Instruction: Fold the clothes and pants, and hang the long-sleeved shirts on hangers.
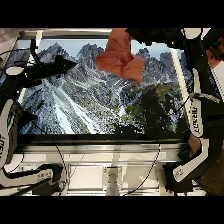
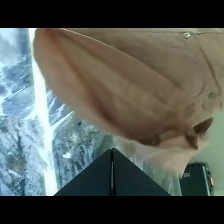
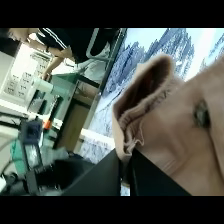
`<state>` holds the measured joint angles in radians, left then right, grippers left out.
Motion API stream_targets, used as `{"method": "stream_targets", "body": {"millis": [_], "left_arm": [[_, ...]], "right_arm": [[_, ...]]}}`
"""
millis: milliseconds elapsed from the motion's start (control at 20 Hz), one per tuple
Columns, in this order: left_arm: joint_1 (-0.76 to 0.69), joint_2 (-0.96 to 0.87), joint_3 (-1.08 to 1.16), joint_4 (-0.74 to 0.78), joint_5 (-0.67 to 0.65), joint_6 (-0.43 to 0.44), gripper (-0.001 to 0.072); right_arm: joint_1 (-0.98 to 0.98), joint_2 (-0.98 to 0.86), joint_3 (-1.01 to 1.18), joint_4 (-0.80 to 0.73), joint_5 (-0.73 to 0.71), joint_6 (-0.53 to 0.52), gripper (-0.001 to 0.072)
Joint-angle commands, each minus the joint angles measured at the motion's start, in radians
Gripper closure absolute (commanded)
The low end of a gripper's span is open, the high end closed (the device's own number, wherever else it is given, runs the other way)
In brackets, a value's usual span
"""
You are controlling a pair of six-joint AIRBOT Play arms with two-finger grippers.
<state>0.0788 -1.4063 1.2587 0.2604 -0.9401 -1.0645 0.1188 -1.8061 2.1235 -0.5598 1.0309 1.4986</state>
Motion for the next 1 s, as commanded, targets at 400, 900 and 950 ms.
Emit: {"method": "stream_targets", "body": {"millis": [400, 900, 950], "left_arm": [[-0.01, 0.003, 0.019, 0.002, -0.05, 0.007, 0.069], [-0.011, 0.003, 0.019, 0.073, -0.053, 0.006, 0.0687], [-0.011, 0.002, 0.019, 0.118, -0.064, 0.006, 0.0656]], "right_arm": [[0.139, 0.052, -0.057, -0.263, 0.591, 0.014, 0.0699], [0.268, -0.055, -0.119, -0.523, 0.289, 0.029, 0.0259], [0.269, -0.056, -0.119, -0.531, 0.255, 0.029, 0.0259]]}}
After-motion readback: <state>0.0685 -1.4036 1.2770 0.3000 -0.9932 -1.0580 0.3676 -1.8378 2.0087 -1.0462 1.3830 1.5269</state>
